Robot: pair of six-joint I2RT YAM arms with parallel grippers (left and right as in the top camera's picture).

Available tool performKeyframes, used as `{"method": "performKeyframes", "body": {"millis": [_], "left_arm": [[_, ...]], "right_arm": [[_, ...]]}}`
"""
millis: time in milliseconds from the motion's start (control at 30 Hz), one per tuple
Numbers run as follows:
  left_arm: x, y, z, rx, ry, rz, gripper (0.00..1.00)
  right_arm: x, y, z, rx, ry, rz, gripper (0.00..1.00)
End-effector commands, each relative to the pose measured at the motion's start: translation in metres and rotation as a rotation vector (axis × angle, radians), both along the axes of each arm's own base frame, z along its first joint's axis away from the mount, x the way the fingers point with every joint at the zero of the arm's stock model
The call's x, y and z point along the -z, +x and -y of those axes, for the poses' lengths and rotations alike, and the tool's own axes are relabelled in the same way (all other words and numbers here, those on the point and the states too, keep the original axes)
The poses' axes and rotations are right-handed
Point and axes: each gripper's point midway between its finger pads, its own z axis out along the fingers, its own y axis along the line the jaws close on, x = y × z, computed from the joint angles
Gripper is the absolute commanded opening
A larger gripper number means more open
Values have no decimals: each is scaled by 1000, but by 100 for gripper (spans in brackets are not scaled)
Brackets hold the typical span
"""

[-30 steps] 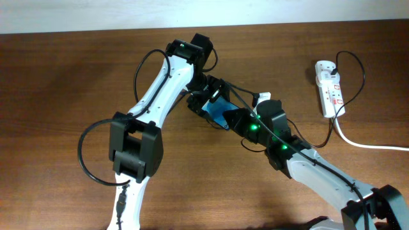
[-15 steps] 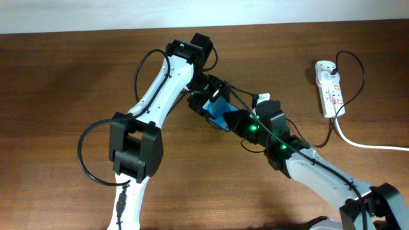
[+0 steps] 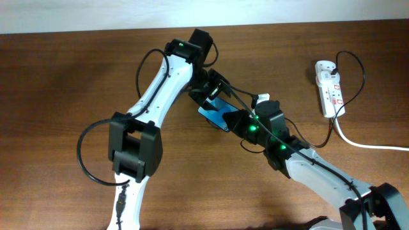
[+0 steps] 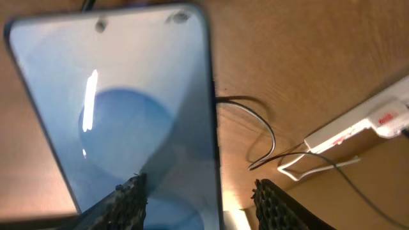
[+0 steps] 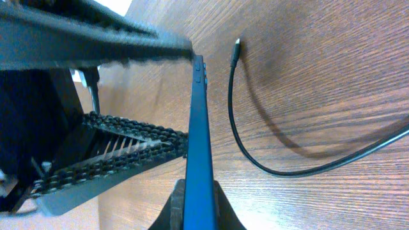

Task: Plug charger to phone and switch on socket

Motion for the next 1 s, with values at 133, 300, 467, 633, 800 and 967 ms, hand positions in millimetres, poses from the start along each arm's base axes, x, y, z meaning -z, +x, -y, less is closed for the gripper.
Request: {"method": "performKeyframes", "body": {"millis": [133, 300, 467, 633, 800, 967], "left_arm": [[-21, 28, -17, 196, -163, 210, 64], [-59, 44, -13, 412, -468, 473, 71], [-73, 54, -31, 368, -552, 495, 78], [-89, 65, -39, 366, -636, 571, 75], [-102, 67, -39, 369, -712, 600, 100], [-132, 68, -31, 427, -875, 712, 100]], "right_arm": [[-12, 16, 13, 51, 13, 31, 4], [-22, 23, 33, 68, 57, 38, 4], [-48, 29, 46, 131, 104, 81, 4], [-89, 46, 51, 231, 235, 171, 4], [-122, 65, 71, 402, 355, 264, 4], [-150, 77, 83, 498, 429, 317, 4]]}}
